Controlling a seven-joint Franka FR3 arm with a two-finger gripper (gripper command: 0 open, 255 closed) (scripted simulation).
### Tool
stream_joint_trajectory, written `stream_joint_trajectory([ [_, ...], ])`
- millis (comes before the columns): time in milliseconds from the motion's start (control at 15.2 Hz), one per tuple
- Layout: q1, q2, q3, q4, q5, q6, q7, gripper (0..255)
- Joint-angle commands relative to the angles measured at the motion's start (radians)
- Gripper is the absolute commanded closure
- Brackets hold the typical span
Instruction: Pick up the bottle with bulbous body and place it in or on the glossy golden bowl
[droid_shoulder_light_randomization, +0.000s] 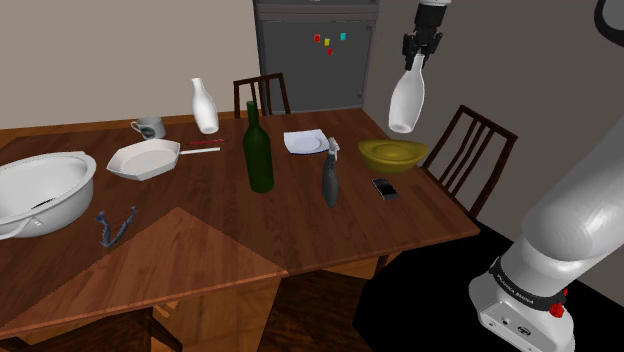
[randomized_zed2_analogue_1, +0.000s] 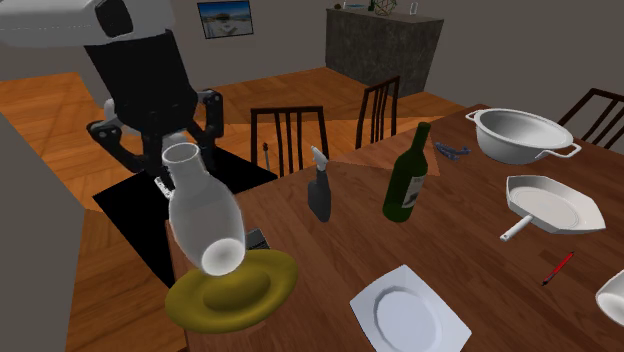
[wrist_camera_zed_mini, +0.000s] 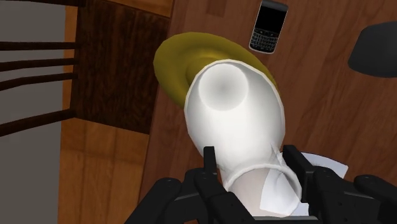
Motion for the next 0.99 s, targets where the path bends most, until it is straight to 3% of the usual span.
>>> stream_joint_trajectory([
  [0, -0.001, -0.003, -0.001, -0.030, 0.000, 0.028, -0.002, 255],
  [924, 0.000, -0.012, 0.000, -0.230, -0.001, 0.219, -0.003, 255],
])
